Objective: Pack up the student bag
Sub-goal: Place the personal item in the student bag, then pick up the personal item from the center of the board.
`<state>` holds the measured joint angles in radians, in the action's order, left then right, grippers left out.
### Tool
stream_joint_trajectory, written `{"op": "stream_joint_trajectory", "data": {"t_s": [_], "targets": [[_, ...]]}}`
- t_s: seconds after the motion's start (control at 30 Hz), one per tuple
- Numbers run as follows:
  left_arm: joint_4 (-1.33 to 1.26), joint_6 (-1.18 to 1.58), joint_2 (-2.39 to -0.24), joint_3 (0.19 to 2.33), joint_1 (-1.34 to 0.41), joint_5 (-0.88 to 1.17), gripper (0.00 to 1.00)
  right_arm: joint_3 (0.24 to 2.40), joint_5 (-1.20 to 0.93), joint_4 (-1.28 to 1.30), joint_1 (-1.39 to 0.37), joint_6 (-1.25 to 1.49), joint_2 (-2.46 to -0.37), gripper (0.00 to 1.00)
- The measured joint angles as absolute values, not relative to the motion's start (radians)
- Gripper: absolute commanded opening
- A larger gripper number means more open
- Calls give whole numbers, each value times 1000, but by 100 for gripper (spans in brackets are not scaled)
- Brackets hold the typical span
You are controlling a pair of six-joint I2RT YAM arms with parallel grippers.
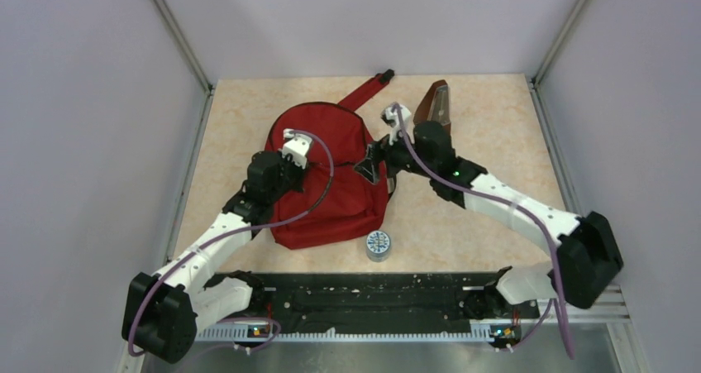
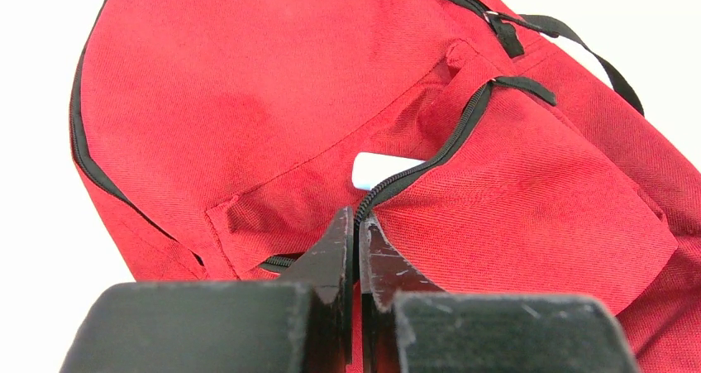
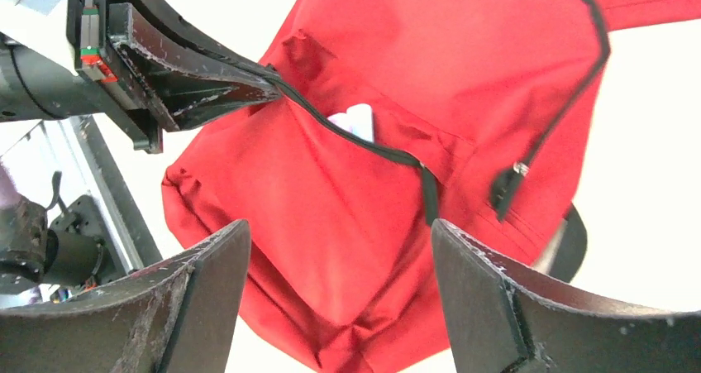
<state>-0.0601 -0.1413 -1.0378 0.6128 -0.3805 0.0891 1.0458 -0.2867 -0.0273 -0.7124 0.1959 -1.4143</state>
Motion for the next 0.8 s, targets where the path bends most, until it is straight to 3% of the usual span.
{"op": "stream_joint_trajectory", "data": {"t_s": [0.2, 0.63, 0.7, 0.8], "targets": [[-60, -141, -1036, 612, -381, 88, 0, 882, -152, -5, -714, 234, -1223, 78], [-60, -141, -1029, 611, -381, 88, 0, 706, -20, 150, -929, 301, -1199, 79], [-60, -141, -1029, 611, -381, 86, 0, 706, 10, 141, -967, 313, -1208, 88], [-60, -141, -1029, 611, -381, 85, 0, 706, 75, 134, -1037, 333, -1253, 88]]}}
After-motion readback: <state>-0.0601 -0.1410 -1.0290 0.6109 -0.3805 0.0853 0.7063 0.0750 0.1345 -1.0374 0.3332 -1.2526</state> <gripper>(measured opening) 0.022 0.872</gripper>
